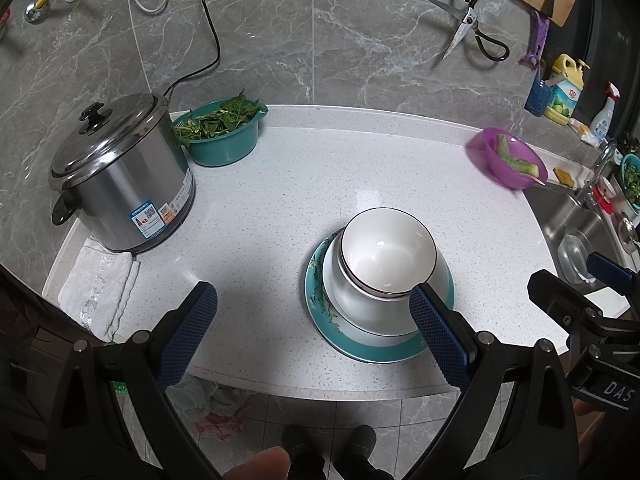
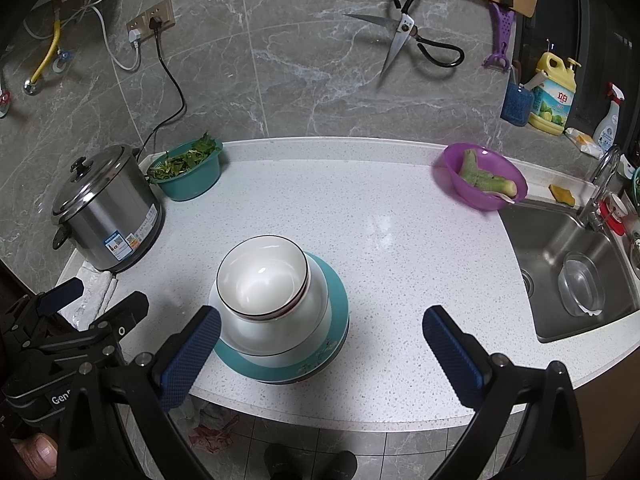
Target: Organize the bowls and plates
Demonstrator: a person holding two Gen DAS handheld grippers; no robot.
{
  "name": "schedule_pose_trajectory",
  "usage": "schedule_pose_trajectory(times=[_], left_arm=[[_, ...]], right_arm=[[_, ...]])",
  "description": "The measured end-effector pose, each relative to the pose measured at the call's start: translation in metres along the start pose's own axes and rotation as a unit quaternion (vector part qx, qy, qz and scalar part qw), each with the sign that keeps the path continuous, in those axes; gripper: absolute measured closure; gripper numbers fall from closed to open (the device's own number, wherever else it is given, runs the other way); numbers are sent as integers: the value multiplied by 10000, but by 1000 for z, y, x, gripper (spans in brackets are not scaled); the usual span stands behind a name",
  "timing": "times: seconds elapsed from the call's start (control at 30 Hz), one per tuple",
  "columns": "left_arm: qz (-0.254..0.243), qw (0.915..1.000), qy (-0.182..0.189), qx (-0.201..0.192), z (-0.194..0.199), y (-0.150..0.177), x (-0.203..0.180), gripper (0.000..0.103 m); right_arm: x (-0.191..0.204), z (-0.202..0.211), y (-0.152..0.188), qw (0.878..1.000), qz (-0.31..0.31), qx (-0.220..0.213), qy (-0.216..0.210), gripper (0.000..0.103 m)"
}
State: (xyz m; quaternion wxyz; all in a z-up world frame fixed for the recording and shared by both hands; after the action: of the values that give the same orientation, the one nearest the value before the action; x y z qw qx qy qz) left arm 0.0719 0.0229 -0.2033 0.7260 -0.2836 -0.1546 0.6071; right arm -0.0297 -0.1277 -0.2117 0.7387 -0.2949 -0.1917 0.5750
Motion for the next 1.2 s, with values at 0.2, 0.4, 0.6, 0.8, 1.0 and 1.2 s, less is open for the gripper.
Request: schedule_pose_trajectory(times=[0.2, 0.4, 0.6, 0.8, 1.0, 1.2], left_arm=[[0, 10000, -6, 8, 0, -1, 0, 5], [-1, 10000, -16, -2, -2, -1, -1, 5], [-10, 10000, -51, -47, -1, -1, -2, 5], [-4, 10000, -27, -82, -1, -1, -2, 5], [23, 10000, -43, -72, -1, -1, -1, 5], [27, 9999, -78, -76, -1, -1, -1, 5]], right_arm=[[-1, -2, -1, 10000, 5, 10, -5, 0], [-2, -5, 1, 10000, 21, 23, -5, 0], [-4, -8, 2, 10000, 38, 48, -22, 0], [-4, -9, 1, 10000, 55, 54, -32, 0], [-4, -9, 0, 10000, 64, 57, -40, 0], [-5, -10, 1, 9999, 71, 72, -45, 0]])
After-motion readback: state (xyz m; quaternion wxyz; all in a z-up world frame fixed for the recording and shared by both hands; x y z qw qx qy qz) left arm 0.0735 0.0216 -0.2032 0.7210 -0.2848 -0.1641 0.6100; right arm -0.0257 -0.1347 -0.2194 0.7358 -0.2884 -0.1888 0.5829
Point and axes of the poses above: each gripper's, at about its wrist camera, not at the fingertips, and z roughly against the way its jaws point, x to its left, y to its underside, the point moved 4 cm from there along -z, roughly the way its jaws point, and after that the axes turned 8 degrees about y, right-handed, at the moved point
